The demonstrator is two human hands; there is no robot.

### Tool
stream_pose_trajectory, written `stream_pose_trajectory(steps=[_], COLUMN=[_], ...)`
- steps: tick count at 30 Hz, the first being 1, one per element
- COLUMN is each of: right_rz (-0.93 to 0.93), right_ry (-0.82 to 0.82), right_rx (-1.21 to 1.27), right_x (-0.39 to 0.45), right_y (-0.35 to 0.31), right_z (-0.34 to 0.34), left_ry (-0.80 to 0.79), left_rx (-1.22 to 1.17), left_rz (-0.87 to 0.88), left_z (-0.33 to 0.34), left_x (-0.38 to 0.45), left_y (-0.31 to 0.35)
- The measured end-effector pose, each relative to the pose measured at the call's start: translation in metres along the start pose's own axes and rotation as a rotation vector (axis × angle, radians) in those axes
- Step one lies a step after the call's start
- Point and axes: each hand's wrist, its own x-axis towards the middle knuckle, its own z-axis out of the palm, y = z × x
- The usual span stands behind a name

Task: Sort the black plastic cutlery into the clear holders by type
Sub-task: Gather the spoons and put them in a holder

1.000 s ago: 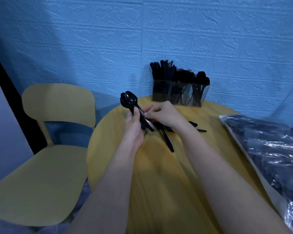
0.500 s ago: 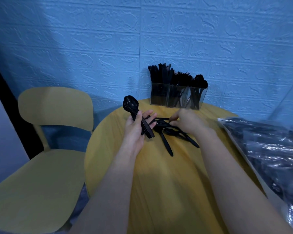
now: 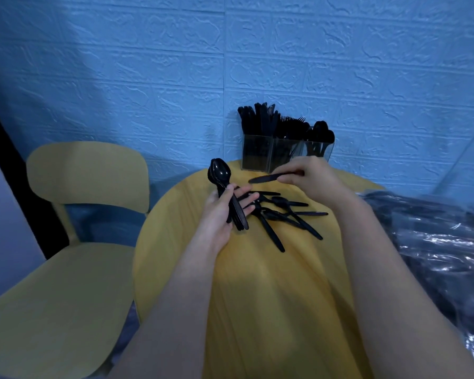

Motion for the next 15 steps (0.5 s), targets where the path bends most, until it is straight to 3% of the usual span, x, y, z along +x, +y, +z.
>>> stream_pose_trajectory(steps=[4,8,12,15], right_rz=[-0.158,-0.241,-0.298,-0.276], right_ry=[-0.207,-0.260,-0.217,-0.090], right_rx=[-0.284,-0.453,-0.461,-0.164], right_x=[0.000,0.002,0.006,0.007], right_y=[-0.016,-0.034,-0.038,-0.034], right_z=[-0.010,0.003,0.017,0.020], left_ry=[-0.066,-0.123,-0.165,-0.153], left_rx=[0.058,0.241,0.326,0.304], left_rz=[-0.070,-0.098,-0.075,-0.029], left_z=[0.000,0.001,0.002,0.001], left_x=[-0.003,-0.006,-0.009,-0.008], left_y=[0.003,0.001,-0.003,-0.002])
